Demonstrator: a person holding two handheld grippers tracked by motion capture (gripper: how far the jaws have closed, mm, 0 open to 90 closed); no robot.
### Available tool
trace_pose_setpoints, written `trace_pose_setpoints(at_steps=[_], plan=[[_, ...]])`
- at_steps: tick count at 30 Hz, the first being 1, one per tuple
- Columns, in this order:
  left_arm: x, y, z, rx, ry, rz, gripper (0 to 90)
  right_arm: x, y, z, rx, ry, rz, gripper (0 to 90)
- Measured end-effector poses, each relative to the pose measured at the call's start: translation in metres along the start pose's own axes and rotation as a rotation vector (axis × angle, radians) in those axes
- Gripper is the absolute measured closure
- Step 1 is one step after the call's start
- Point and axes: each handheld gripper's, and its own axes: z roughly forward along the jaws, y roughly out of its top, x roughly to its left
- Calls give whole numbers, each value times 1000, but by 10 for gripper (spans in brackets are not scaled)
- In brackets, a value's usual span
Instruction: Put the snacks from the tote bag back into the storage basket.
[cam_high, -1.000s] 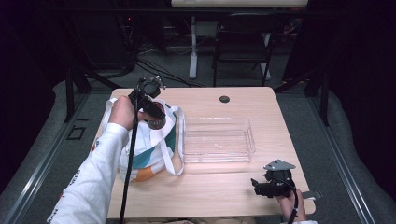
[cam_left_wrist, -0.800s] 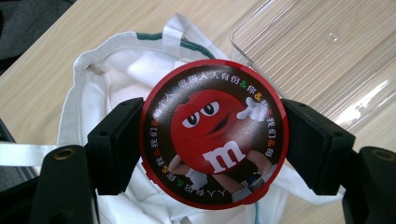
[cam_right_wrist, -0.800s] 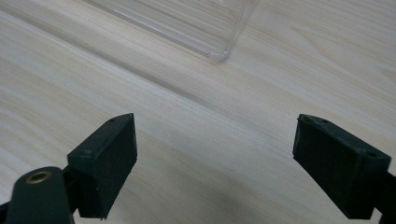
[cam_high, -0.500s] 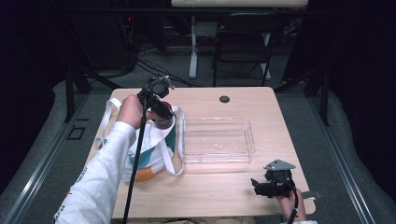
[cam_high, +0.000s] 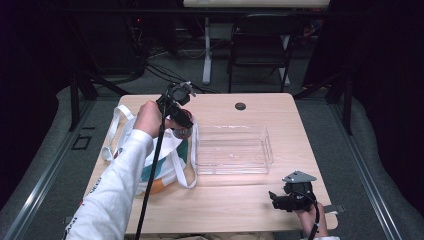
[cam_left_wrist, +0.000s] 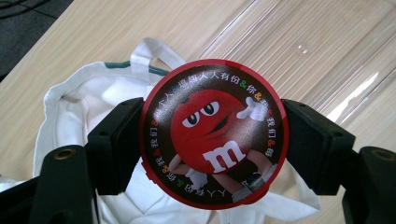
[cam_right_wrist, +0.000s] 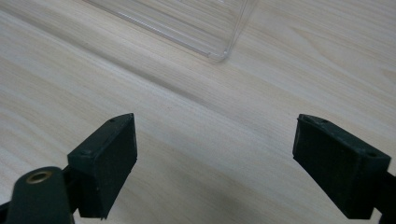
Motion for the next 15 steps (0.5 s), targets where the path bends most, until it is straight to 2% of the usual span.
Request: trace_pose_setpoints(at_steps=[15], plan=[[-15, 12, 5, 15, -22, 43, 261, 0, 0, 0, -1, -1, 0, 133]])
